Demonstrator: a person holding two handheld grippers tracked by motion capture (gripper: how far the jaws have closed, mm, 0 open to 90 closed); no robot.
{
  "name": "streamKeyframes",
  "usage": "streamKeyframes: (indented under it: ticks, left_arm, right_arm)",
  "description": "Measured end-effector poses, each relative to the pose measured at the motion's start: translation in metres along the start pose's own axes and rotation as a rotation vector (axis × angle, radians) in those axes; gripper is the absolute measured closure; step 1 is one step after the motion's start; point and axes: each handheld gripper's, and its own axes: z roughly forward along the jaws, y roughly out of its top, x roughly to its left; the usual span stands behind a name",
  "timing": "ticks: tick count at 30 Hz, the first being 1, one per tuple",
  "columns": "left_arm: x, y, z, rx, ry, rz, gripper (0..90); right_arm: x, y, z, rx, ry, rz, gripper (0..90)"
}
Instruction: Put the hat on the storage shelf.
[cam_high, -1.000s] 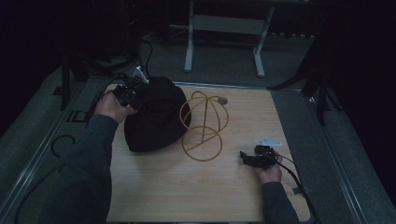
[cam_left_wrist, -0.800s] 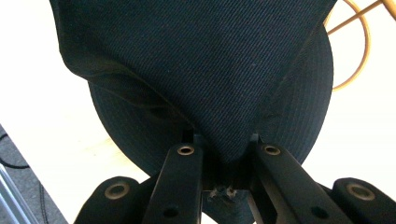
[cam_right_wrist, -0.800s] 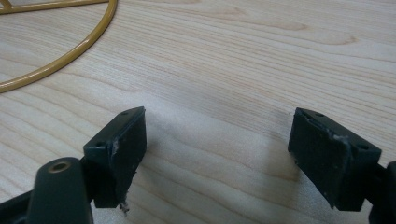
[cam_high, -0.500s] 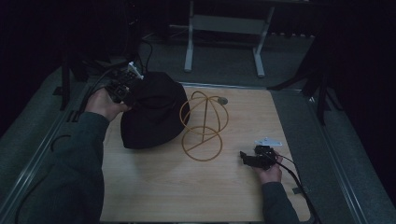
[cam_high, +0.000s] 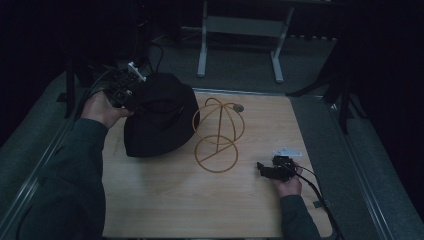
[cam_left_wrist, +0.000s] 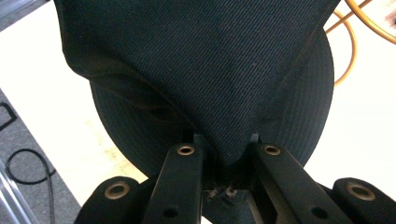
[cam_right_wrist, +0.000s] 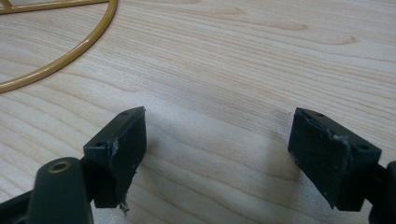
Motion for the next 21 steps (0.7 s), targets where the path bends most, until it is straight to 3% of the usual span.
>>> streamKeyframes:
  ticks: [6,13,21]
  left_arm:
    - [0.006,-0.004,-0.012,-0.049,-0.019,-0.015,85.7]
    - [0.011,-0.009,-0.020,-0.075,-0.009,-0.027,85.7]
    - [0.012,-0.013,-0.029,-0.112,-0.031,-0.015,85.7]
  right_arm:
    - [0.000,0.000,0.000,0.000,0.001,0.000,19.2]
    - [0.000,0.000,0.000,0.000,0.001,-0.001,19.2]
    - [0.000,0.000,0.000,0.000,0.001,-0.001,19.2]
